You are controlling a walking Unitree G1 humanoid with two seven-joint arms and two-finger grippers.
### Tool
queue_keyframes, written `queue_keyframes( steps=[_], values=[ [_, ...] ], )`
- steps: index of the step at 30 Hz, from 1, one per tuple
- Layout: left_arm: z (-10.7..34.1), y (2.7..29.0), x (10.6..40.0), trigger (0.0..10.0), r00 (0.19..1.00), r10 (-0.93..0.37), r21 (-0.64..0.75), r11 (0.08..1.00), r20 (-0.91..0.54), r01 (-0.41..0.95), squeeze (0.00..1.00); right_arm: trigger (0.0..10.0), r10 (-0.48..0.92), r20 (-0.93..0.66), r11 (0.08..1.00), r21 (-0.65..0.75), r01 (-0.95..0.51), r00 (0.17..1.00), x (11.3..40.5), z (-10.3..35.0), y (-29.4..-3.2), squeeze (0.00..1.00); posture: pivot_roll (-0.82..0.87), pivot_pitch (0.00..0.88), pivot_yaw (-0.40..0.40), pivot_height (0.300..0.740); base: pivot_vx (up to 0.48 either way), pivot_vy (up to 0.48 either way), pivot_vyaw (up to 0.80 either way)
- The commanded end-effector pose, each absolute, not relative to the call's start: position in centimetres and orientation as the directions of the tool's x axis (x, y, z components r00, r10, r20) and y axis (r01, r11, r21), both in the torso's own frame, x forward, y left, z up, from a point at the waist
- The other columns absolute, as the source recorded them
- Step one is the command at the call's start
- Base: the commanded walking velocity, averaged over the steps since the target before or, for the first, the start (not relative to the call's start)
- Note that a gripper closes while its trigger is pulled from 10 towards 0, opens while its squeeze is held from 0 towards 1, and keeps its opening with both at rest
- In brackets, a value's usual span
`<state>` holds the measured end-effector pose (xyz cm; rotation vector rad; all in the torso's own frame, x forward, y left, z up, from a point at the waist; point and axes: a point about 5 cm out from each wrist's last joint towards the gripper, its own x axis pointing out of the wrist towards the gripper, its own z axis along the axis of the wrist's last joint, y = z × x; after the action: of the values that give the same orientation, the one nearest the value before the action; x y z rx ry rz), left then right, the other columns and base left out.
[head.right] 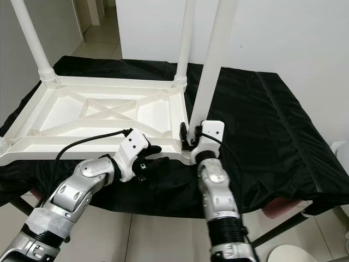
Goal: Building children table
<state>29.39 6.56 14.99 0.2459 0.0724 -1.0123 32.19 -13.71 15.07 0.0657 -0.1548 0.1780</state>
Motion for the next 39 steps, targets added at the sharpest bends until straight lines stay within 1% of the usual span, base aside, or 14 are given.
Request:
queue_keyframes(
  steps=[1,2,4,10,16,19,23,24,26,27,28,29,30,39],
  values=[
    [15.1,6.5,29.1,10.0,0.500,-0.846,0.165,0.475,-0.182,0.864,0.00,10.0,0.239,0.155,0.966,0.063,-0.251,0.959,32.1,15.1,-13.8,0.00,0.02,0.000,-0.027,0.740,0.000,0.000,0.00],
    [15.1,6.5,29.1,10.0,0.500,-0.846,0.165,0.475,-0.182,0.864,0.00,10.0,0.239,0.155,0.966,0.063,-0.251,0.959,32.1,15.1,-13.8,0.00,0.02,0.000,-0.027,0.740,0.000,0.000,0.00],
    [15.1,6.5,29.1,10.0,0.502,-0.846,0.164,0.477,-0.179,0.863,0.00,10.0,0.315,0.135,0.946,0.038,-0.323,0.939,32.1,14.7,-14.1,0.00,0.02,0.000,-0.027,0.740,0.000,0.000,0.00],
    [14.8,5.9,29.1,10.0,0.504,-0.846,0.149,0.483,-0.175,0.863,0.00,10.0,0.468,0.057,0.883,-0.068,-0.464,0.882,32.7,13.5,-15.2,0.00,0.01,0.000,-0.019,0.740,0.000,0.000,0.00],
    [15.1,5.2,28.7,10.0,0.475,-0.867,0.121,0.461,-0.148,0.879,0.00,10.0,0.516,0.036,0.854,-0.095,-0.511,0.856,33.1,13.3,-15.4,0.00,0.02,0.000,-0.021,0.740,0.000,0.000,0.00],
    [15.3,5.0,28.8,10.0,0.468,-0.872,0.128,0.452,-0.143,0.883,0.00,10.0,0.576,0.019,0.815,-0.092,-0.573,0.817,33.5,13.2,-15.3,0.00,0.02,0.000,-0.016,0.740,0.000,0.000,0.00],
    [15.3,5.1,29.0,10.0,0.468,-0.871,0.141,0.450,-0.150,0.882,0.00,10.0,0.584,-0.007,0.805,-0.127,-0.580,0.812,34.0,13.1,-15.4,0.00,0.02,0.000,-0.009,0.740,0.000,0.000,0.00],
    [15.4,5.2,29.1,10.0,0.468,-0.870,0.145,0.449,-0.152,0.882,0.00,7.5,0.588,-0.018,0.800,-0.134,-0.585,0.808,34.3,13.1,-15.6,0.00,0.02,0.000,-0.008,0.740,0.000,0.000,0.00],
    [15.4,5.2,29.1,10.0,0.468,-0.870,0.146,0.449,-0.153,0.882,0.00,7.5,0.593,-0.023,0.796,-0.136,-0.590,0.805,34.6,13.0,-15.8,0.00,0.02,0.000,-0.008,0.740,0.000,0.000,0.00],
    [15.4,5.2,29.1,10.0,0.468,-0.870,0.148,0.448,-0.152,0.881,0.00,3.5,0.597,-0.026,0.793,-0.139,-0.594,0.802,34.7,13.0,-15.9,0.00,0.02,0.000,-0.009,0.740,0.000,0.000,0.00],
    [15.5,5.2,29.1,10.0,0.468,-0.870,0.156,0.446,-0.154,0.881,0.00,0.4,0.598,-0.030,0.790,-0.144,-0.596,0.801,34.8,13.0,-16.1,0.00,0.02,0.000,-0.012,0.740,0.000,0.000,0.00],
    [15.5,5.2,29.1,10.0,0.468,-0.870,0.156,0.446,-0.154,0.881,0.00,0.4,0.598,-0.030,0.790,-0.144,-0.596,0.801,34.8,13.0,-16.1,0.00,0.02,0.000,-0.012,0.740,0.000,0.000,0.00],
    [15.5,5.2,29.0,10.0,0.467,-0.870,0.161,0.445,-0.154,0.881,0.00,0.0,0.600,-0.036,0.788,-0.143,-0.599,0.799,34.9,12.9,-16.2,0.00,0.02,0.000,-0.012,0.740,0.000,0.000,0.00],
    [15.4,5.1,28.7,10.0,0.467,-0.871,0.153,0.446,-0.154,0.882,0.00,0.0,0.612,-0.051,0.782,-0.105,-0.614,0.789,34.4,12.2,-16.4,0.00,0.02,0.000,-0.016,0.740,0.000,0.000,0.00]
  ],
)
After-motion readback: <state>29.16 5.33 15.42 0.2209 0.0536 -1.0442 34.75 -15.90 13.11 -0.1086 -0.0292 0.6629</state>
